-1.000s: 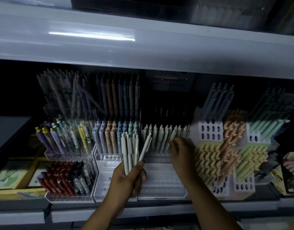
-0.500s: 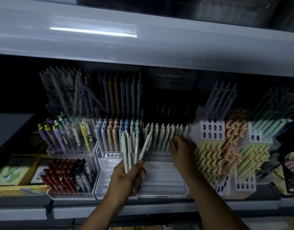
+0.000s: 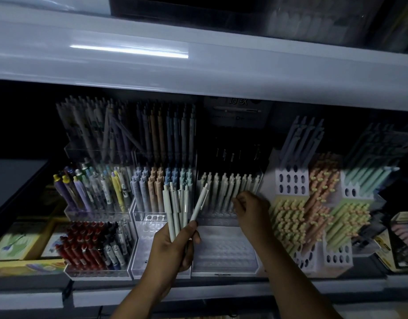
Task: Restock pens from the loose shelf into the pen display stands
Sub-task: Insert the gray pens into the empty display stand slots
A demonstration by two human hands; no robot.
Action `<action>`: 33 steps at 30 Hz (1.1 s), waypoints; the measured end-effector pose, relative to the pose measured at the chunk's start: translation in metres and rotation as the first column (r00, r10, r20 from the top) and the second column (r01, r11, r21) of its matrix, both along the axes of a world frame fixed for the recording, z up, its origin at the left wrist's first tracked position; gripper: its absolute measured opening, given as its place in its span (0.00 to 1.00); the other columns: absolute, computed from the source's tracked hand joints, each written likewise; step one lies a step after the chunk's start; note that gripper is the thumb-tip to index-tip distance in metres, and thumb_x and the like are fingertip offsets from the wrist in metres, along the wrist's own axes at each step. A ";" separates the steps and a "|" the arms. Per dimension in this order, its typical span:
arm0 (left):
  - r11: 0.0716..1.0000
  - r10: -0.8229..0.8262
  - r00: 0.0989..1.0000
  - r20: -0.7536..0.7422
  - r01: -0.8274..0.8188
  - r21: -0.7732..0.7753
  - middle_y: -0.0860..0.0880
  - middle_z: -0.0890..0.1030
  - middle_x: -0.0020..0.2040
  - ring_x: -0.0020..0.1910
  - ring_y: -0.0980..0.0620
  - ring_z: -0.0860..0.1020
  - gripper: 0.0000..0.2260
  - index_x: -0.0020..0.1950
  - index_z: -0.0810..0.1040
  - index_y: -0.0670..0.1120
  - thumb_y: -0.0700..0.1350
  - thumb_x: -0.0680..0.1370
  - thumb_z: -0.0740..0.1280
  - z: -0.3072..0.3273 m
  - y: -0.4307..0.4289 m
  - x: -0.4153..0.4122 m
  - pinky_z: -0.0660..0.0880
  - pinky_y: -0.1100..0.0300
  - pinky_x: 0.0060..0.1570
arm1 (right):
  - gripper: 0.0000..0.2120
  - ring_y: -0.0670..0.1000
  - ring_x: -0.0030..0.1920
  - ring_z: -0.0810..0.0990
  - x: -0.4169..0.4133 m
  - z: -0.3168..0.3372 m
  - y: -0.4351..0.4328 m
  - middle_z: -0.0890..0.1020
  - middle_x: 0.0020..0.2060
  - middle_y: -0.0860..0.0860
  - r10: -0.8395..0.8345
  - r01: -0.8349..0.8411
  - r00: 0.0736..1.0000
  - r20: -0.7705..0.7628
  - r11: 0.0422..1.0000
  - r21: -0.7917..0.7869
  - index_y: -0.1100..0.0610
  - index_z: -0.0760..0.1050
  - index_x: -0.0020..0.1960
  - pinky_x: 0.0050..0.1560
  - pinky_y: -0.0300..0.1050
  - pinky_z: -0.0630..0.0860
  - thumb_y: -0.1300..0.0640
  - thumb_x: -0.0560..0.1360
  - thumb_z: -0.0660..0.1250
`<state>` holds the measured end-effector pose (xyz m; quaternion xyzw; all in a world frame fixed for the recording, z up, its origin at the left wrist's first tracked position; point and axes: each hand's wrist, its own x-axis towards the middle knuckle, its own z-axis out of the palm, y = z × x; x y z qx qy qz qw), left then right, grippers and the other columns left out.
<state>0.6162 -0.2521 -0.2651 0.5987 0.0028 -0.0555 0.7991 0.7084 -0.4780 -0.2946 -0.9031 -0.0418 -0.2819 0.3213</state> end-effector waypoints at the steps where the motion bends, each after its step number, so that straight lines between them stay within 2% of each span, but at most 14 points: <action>1: 1.000 0.002 1.000 -0.002 -0.002 0.002 0.44 0.64 0.22 0.20 0.52 0.58 0.18 0.40 0.77 0.33 0.47 0.82 0.67 0.001 0.000 -0.001 0.58 0.62 0.25 | 0.12 0.51 0.30 0.77 -0.001 0.000 0.001 0.77 0.29 0.54 -0.001 0.001 1.000 -0.007 1.000 0.002 0.60 0.73 0.36 0.35 0.49 0.77 0.64 0.76 0.72; 4: 1.000 0.002 1.000 -0.007 -0.002 0.001 0.44 0.64 0.22 0.19 0.51 0.58 0.19 0.39 0.77 0.33 0.47 0.82 0.66 0.002 0.001 -0.002 0.58 0.61 0.25 | 0.10 0.52 0.36 0.79 -0.007 -0.001 0.004 0.79 0.32 0.53 -0.028 0.029 0.998 -0.059 1.000 0.011 0.58 0.74 0.38 0.40 0.48 0.79 0.63 0.75 0.71; 5: 1.000 0.003 1.000 -0.007 -0.003 0.004 0.44 0.64 0.22 0.19 0.51 0.58 0.19 0.39 0.77 0.33 0.47 0.82 0.66 0.002 0.001 -0.002 0.58 0.61 0.25 | 0.08 0.51 0.38 0.79 -0.013 0.001 0.007 0.79 0.35 0.52 -0.043 0.045 0.996 -0.081 0.999 0.026 0.56 0.74 0.40 0.41 0.44 0.78 0.63 0.76 0.71; 7: 1.000 0.005 1.000 -0.004 -0.005 0.014 0.44 0.64 0.21 0.19 0.51 0.58 0.18 0.39 0.78 0.34 0.47 0.82 0.66 0.003 0.001 -0.002 0.58 0.61 0.25 | 0.05 0.48 0.41 0.78 -0.028 0.008 0.017 0.79 0.40 0.50 -0.071 0.079 0.991 -0.112 0.994 0.075 0.55 0.76 0.46 0.42 0.29 0.71 0.63 0.76 0.71; 9: 1.000 0.002 1.000 0.001 -0.002 0.024 0.44 0.64 0.22 0.19 0.51 0.58 0.18 0.39 0.79 0.35 0.48 0.82 0.66 0.003 0.000 -0.002 0.58 0.61 0.24 | 0.06 0.44 0.42 0.77 -0.042 0.016 0.027 0.78 0.43 0.49 -0.077 0.093 0.989 -0.122 0.987 0.133 0.56 0.77 0.51 0.41 0.24 0.68 0.62 0.76 0.71; 11: 1.000 -0.004 1.000 0.009 0.003 0.030 0.43 0.65 0.22 0.19 0.51 0.58 0.18 0.39 0.79 0.36 0.48 0.81 0.66 0.002 0.000 -0.002 0.59 0.61 0.24 | 0.05 0.41 0.42 0.79 -0.053 0.026 0.037 0.81 0.43 0.45 0.016 0.028 0.985 -0.169 0.966 0.258 0.53 0.78 0.51 0.43 0.26 0.72 0.60 0.77 0.71; 12: 0.999 -0.008 1.000 0.015 0.008 0.035 0.43 0.65 0.22 0.19 0.50 0.59 0.18 0.39 0.79 0.36 0.49 0.81 0.66 0.002 0.000 -0.002 0.59 0.60 0.24 | 0.03 0.41 0.42 0.81 -0.057 0.032 0.042 0.82 0.41 0.44 0.124 -0.044 0.971 -0.206 0.934 0.354 0.53 0.79 0.49 0.43 0.31 0.75 0.60 0.77 0.71; 15: 0.999 -0.015 0.999 0.031 0.013 0.051 0.42 0.66 0.21 0.18 0.49 0.60 0.19 0.40 0.79 0.34 0.49 0.81 0.66 0.002 -0.004 -0.002 0.60 0.60 0.24 | 0.04 0.47 0.36 0.82 -0.067 0.050 0.055 0.84 0.34 0.48 0.438 -0.220 0.869 -0.231 0.760 0.612 0.55 0.83 0.49 0.38 0.44 0.78 0.61 0.79 0.70; 17: 0.998 -0.020 0.999 0.041 0.017 0.057 0.42 0.67 0.21 0.18 0.49 0.61 0.19 0.40 0.79 0.34 0.48 0.81 0.66 0.002 -0.005 -0.003 0.61 0.61 0.23 | 0.04 0.50 0.34 0.80 -0.070 0.052 0.062 0.83 0.32 0.50 0.519 -0.269 0.827 -0.216 0.703 0.658 0.56 0.83 0.47 0.38 0.47 0.77 0.60 0.79 0.70; 22: 0.994 -0.054 0.997 0.045 0.050 0.093 0.42 0.68 0.21 0.18 0.49 0.61 0.17 0.39 0.81 0.36 0.47 0.82 0.65 0.005 -0.007 -0.004 0.61 0.61 0.23 | 0.07 0.50 0.33 0.78 -0.073 0.045 0.067 0.81 0.30 0.50 0.528 -0.250 0.819 -0.224 0.680 0.689 0.56 0.84 0.43 0.38 0.46 0.74 0.59 0.79 0.70; 25: 0.992 -0.074 0.997 0.023 0.072 0.104 0.43 0.67 0.20 0.18 0.50 0.60 0.17 0.42 0.82 0.35 0.45 0.83 0.64 0.006 -0.006 -0.004 0.59 0.62 0.23 | 0.05 0.54 0.33 0.77 -0.070 0.047 0.061 0.80 0.31 0.56 0.460 -0.178 0.872 -0.165 0.612 0.770 0.61 0.83 0.47 0.36 0.47 0.75 0.61 0.79 0.69; 28: 0.994 -0.066 0.998 -0.003 0.066 0.089 0.45 0.70 0.20 0.17 0.51 0.61 0.17 0.44 0.78 0.30 0.45 0.83 0.65 0.006 -0.005 -0.005 0.59 0.63 0.23 | 0.05 0.56 0.34 0.79 -0.064 0.055 0.049 0.82 0.35 0.60 0.306 -0.107 0.949 -0.079 0.544 0.832 0.60 0.82 0.48 0.35 0.47 0.77 0.61 0.79 0.68; 30: 0.995 -0.050 0.999 -0.013 0.051 0.084 0.47 0.72 0.21 0.17 0.51 0.62 0.17 0.45 0.76 0.30 0.44 0.82 0.65 0.007 -0.004 -0.004 0.60 0.64 0.23 | 0.06 0.55 0.33 0.80 -0.057 0.056 0.034 0.82 0.33 0.58 0.156 -0.092 0.988 -0.014 0.651 0.753 0.58 0.81 0.46 0.35 0.45 0.78 0.61 0.80 0.68; 33: 0.997 -0.016 1.000 -0.014 0.017 0.072 0.48 0.73 0.21 0.17 0.51 0.63 0.16 0.44 0.76 0.31 0.43 0.83 0.65 0.006 -0.003 -0.003 0.61 0.64 0.22 | 0.08 0.51 0.34 0.81 -0.041 0.045 0.010 0.81 0.32 0.51 -0.059 0.022 0.995 0.078 0.916 0.402 0.55 0.79 0.44 0.38 0.47 0.78 0.60 0.81 0.67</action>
